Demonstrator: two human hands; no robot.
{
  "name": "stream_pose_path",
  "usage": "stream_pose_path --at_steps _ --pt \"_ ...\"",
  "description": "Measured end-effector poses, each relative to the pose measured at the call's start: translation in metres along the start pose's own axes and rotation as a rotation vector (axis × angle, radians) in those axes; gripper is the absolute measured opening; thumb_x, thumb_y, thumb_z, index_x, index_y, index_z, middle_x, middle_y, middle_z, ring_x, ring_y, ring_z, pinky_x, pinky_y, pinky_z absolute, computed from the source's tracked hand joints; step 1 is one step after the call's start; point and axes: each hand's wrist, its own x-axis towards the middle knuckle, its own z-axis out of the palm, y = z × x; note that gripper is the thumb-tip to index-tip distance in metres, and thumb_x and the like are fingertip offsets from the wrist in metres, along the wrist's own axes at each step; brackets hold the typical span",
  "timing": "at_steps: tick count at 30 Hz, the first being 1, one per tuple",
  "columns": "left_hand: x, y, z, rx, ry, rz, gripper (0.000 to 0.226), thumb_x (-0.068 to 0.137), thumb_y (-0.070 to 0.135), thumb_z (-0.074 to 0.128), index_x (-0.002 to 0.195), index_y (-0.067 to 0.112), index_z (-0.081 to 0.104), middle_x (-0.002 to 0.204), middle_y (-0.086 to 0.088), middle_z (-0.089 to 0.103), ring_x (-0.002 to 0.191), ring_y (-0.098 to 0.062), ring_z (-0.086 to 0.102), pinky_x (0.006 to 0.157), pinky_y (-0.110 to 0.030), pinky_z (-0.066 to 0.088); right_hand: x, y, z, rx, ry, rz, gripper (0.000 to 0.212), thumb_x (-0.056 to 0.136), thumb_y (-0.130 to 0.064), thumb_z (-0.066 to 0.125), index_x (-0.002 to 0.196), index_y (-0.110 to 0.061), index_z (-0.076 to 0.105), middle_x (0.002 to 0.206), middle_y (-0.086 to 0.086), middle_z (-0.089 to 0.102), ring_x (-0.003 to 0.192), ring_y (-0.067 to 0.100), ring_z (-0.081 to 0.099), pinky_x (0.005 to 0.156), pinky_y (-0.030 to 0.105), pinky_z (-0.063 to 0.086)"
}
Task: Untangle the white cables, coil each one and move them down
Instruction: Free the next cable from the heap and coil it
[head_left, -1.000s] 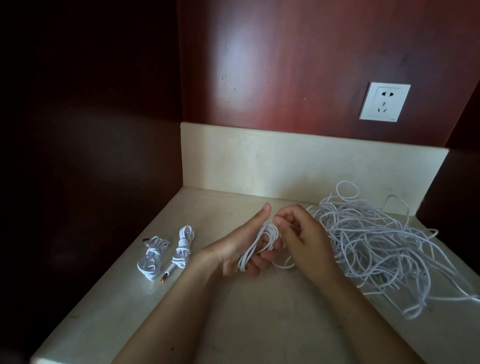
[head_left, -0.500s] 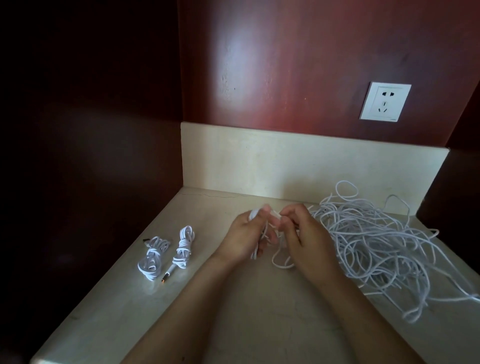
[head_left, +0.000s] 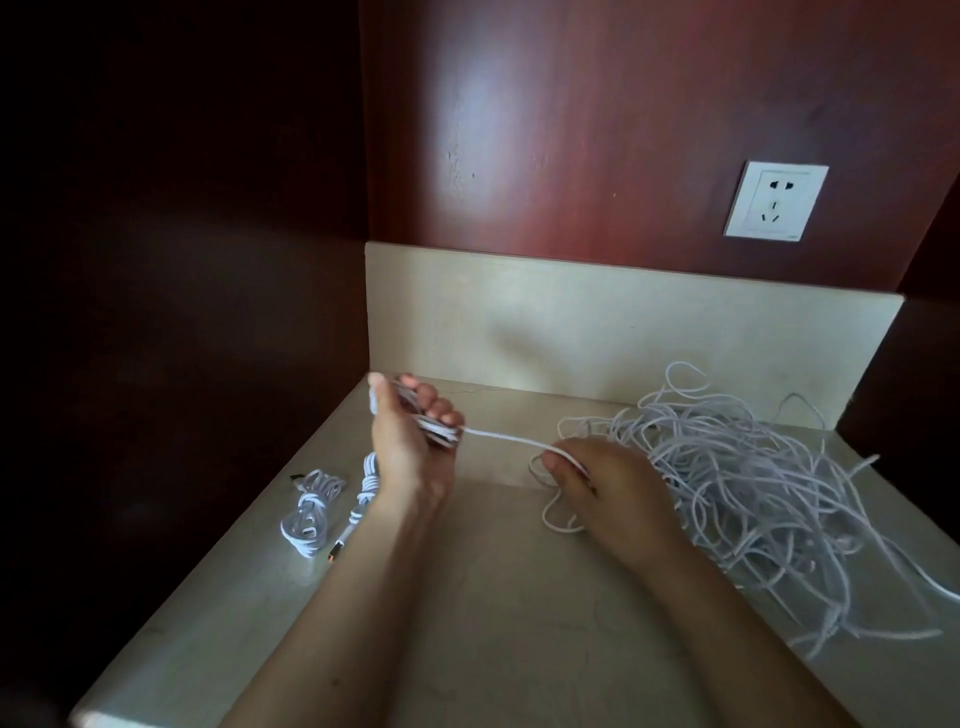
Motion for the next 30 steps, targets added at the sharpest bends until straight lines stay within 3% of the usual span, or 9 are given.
stream_pose_path --at_steps 4,7,10,14,18,21,24,28,30 --pt "0.013 0.014 -0.011 0.055 0.095 0.083 0.041 0.102 0.05 0.033 0.073 0.023 0.042 0.047 0.01 0.029 0.035 -0.005 0.025 0.036 -0.013 0.023 -0.001 -0.005 -0.001 0.177 0.0 0.011 0.019 0.092 -0.044 0.052 0.089 -0.029 0.064 0.07 -0.009 0.058 0.068 0.007 0.054 0.065 0.033 0.046" --pt "0.015 0.013 -0.013 0.116 0.137 0.095 0.039 0.102 0.049 0.036 0.073 0.023 0.042 0.047 0.01 0.03 0.035 -0.005 0.026 0.037 -0.013 0.023 -0.002 -0.014 -0.005 0.237 -0.002 -0.053 0.023 0.096 -0.043 0.046 0.092 -0.029 0.064 0.078 -0.01 0.06 0.074 0.007 0.057 0.07 0.034 0.048" --pt "0.012 0.011 -0.012 0.2 0.142 0.076 0.039 0.102 0.045 0.038 0.071 0.022 0.04 0.046 0.01 0.03 0.034 -0.005 0.025 0.037 -0.012 0.022 -0.002 -0.019 -0.007 0.244 0.058 -0.082 0.029 0.099 -0.042 0.04 0.103 -0.029 0.066 0.092 -0.016 0.065 0.085 0.005 0.061 0.076 0.029 0.048" --pt "0.006 0.001 -0.008 0.484 0.115 -0.052 0.04 0.102 0.042 0.043 0.068 0.02 0.039 0.044 0.007 0.031 0.031 -0.005 0.024 0.037 -0.01 0.021 -0.004 -0.021 -0.009 0.319 0.133 -0.071 0.026 0.098 -0.044 0.044 0.102 -0.031 0.066 0.093 -0.016 0.067 0.085 0.006 0.064 0.076 0.035 0.051" --pt "-0.008 -0.007 -0.002 0.83 -0.072 -0.319 0.037 0.098 0.041 0.05 0.072 0.015 0.047 0.051 0.001 0.049 0.03 -0.006 0.03 0.034 -0.011 0.023 -0.002 -0.024 -0.01 0.49 0.231 0.017 0.015 0.088 -0.045 0.058 0.084 -0.032 0.066 0.077 -0.013 0.066 0.071 0.007 0.063 0.067 0.035 0.051" --pt "-0.027 -0.006 0.006 0.95 -0.412 -0.665 0.032 0.098 0.038 0.046 0.077 0.015 0.052 0.057 0.001 0.06 0.031 0.0 0.03 0.032 -0.01 0.019 0.001 -0.021 -0.008 0.581 0.309 0.139 0.016 0.08 -0.046 0.067 0.082 -0.03 0.066 0.063 -0.008 0.062 0.056 0.005 0.054 0.058 0.031 0.046" --pt "-0.034 -0.006 0.007 0.847 -0.588 -0.791 0.023 0.09 0.037 0.05 0.077 0.018 0.054 0.055 0.006 0.049 0.034 0.003 0.026 0.032 -0.009 0.015 0.003 -0.015 -0.007 0.642 0.291 0.189 0.015 0.089 -0.033 0.065 0.077 -0.024 0.065 0.067 -0.006 0.063 0.062 0.003 0.054 0.061 0.03 0.044" --pt "-0.024 -0.003 0.007 0.587 -0.43 -0.635 0.01 0.087 0.029 0.055 0.082 0.02 0.057 0.051 0.006 0.037 0.036 0.0 0.026 0.029 -0.01 0.016 0.003 -0.008 -0.002 0.594 0.202 0.219 0.023 0.097 -0.033 0.048 0.084 -0.025 0.065 0.066 -0.011 0.061 0.063 0.004 0.056 0.064 0.027 0.045" --pt "-0.017 -0.002 0.005 0.508 -0.341 -0.58 0.011 0.092 0.029 0.052 0.087 0.02 0.057 0.05 0.007 0.037 0.035 -0.001 0.027 0.03 -0.01 0.018 0.001 -0.003 0.003 0.526 0.062 0.235 0.027 0.102 -0.027 0.045 0.08 -0.028 0.062 0.061 -0.011 0.059 0.058 0.005 0.055 0.067 0.034 0.048"
